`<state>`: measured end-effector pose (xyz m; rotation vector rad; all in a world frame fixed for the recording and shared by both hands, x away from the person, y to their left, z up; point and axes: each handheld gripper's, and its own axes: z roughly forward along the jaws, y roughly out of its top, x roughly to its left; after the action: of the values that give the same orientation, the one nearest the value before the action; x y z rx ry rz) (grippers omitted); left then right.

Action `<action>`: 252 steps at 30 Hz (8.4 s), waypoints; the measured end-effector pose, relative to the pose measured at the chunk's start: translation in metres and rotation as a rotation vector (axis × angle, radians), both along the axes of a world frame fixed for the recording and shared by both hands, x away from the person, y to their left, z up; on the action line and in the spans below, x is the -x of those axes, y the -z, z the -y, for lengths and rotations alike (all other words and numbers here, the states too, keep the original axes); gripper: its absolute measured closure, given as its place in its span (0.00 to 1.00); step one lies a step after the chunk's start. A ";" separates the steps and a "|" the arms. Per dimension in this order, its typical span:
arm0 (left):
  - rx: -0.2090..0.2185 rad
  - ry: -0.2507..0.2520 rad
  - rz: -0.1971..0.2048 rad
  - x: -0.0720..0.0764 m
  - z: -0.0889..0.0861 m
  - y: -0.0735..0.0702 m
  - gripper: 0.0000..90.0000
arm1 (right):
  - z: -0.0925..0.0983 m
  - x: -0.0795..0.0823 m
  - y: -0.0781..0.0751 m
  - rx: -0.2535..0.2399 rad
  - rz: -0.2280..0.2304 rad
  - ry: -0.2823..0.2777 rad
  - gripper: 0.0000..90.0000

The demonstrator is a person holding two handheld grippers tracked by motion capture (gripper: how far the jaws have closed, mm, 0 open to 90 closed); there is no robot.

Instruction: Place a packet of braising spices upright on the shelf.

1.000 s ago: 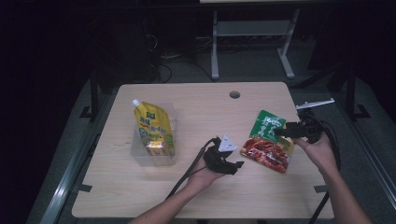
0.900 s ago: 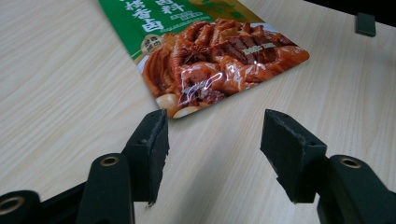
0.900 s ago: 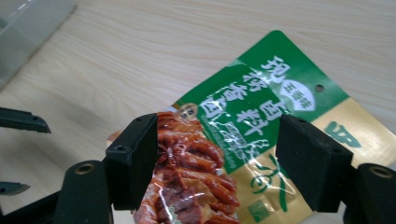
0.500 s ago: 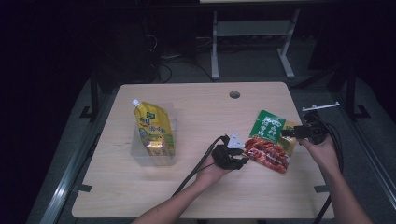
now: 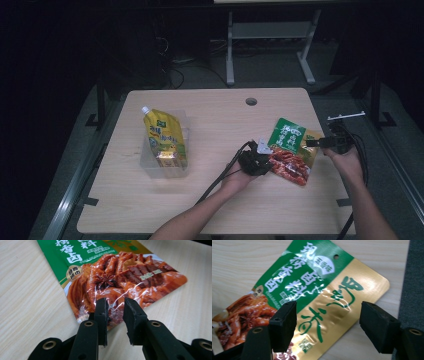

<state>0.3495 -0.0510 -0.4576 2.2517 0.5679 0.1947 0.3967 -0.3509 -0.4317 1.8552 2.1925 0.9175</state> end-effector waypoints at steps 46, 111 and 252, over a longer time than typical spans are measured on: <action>-0.087 0.008 -0.017 -0.004 0.009 0.008 0.80 | 0.020 -0.005 0.028 -0.147 -0.073 0.051 0.59; -0.017 0.004 0.037 0.027 -0.037 -0.023 0.58 | -0.063 0.029 -0.079 -0.109 0.177 -0.232 1.00; 0.076 -0.038 0.029 0.085 -0.152 -0.017 0.39 | -0.413 -0.080 -0.118 -0.242 0.430 -0.527 1.00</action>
<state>0.2646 0.1011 -0.4411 2.1626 0.5937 0.2216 0.4768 0.0621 -0.3142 1.0019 2.3839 1.5596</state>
